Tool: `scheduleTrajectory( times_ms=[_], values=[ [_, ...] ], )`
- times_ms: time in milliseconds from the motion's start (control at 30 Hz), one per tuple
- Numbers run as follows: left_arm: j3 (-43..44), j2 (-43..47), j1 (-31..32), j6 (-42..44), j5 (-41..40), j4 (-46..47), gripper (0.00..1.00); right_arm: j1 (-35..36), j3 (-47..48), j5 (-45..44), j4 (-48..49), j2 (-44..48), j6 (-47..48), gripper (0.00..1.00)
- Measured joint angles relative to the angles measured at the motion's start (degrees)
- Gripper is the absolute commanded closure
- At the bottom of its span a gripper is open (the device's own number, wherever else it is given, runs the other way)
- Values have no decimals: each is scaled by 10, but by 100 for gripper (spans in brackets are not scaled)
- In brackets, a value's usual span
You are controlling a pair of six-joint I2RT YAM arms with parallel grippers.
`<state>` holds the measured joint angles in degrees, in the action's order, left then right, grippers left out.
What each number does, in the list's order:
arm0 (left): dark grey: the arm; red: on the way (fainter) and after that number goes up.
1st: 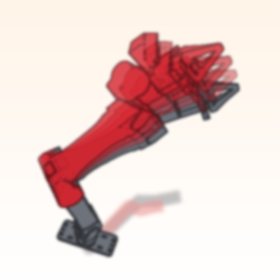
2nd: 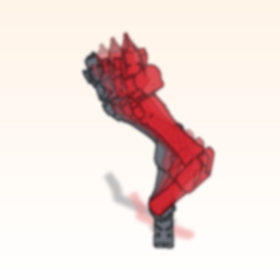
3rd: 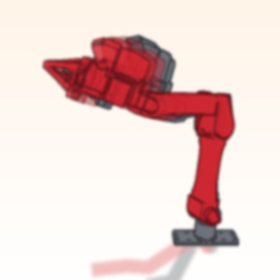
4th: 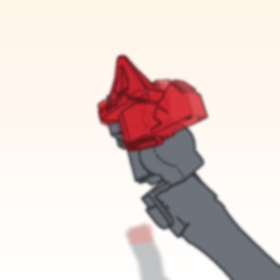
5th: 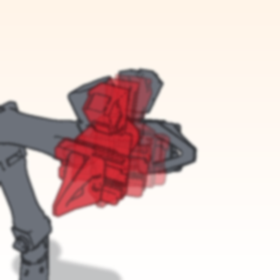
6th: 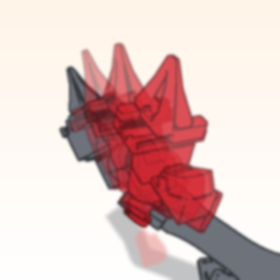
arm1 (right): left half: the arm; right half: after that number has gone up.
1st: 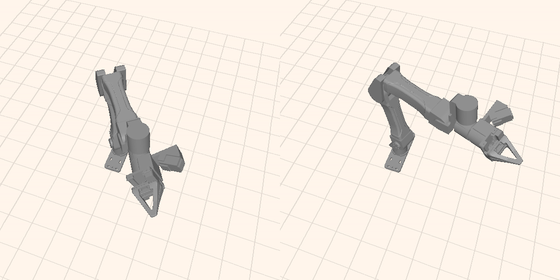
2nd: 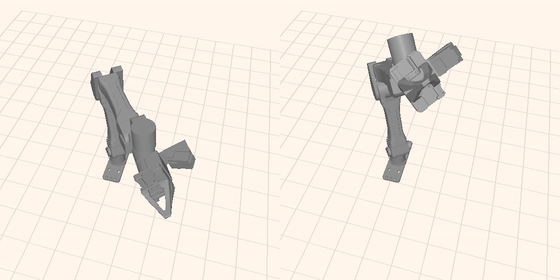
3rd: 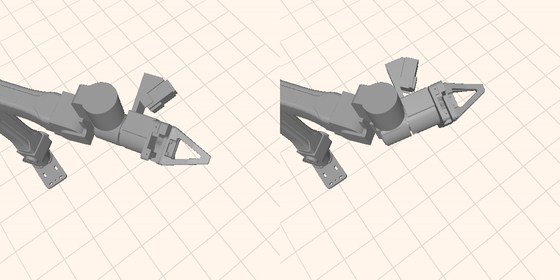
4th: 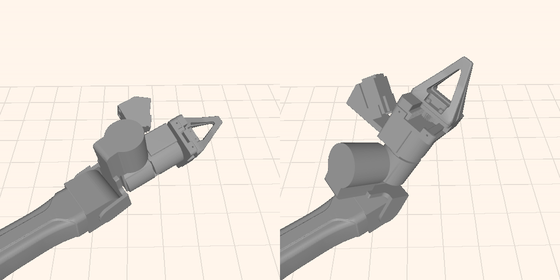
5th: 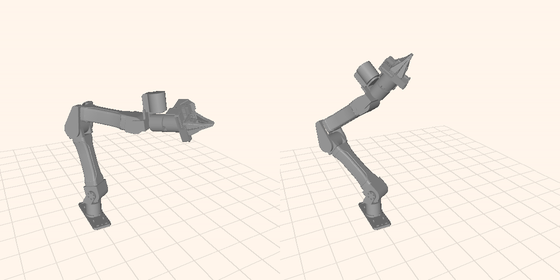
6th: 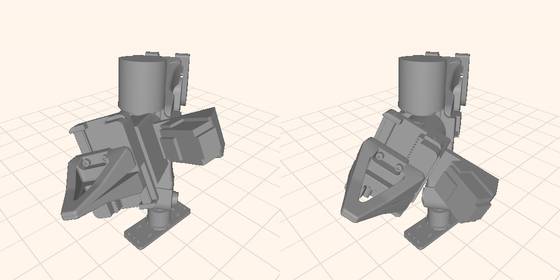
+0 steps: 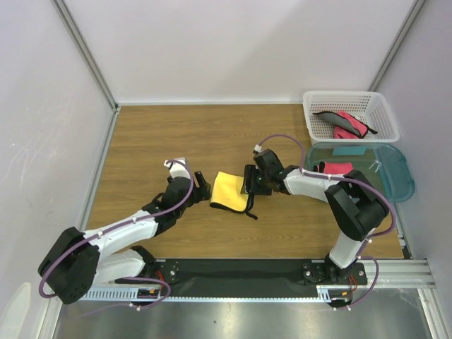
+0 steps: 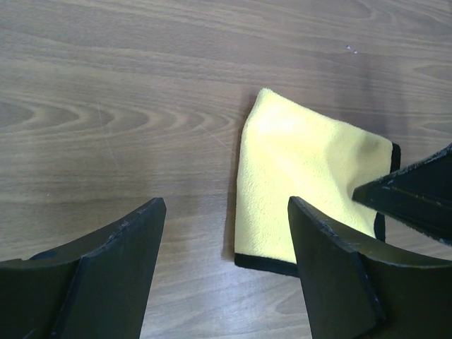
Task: Fold and stack the towels
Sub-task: Neatly place the folded towel into the bin
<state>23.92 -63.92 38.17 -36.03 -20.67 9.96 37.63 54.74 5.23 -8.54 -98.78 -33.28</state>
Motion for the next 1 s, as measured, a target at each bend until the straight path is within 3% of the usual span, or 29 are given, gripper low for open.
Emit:
scheduleTrajectory(
  times_ms=[200,367,600,1000],
  values=[
    [-14,13,-2,0,5,-6,23,1,-9,0,50,-13,-8,60],
    [-17,14,-6,0,15,-10,23,1,-31,-5,96,-19,-18,100],
    [-17,21,-12,1,19,-16,23,0,-23,-2,110,-28,-14,100],
    [-17,35,-28,16,24,-16,22,-37,97,-87,-81,31,112,100]
  ],
)
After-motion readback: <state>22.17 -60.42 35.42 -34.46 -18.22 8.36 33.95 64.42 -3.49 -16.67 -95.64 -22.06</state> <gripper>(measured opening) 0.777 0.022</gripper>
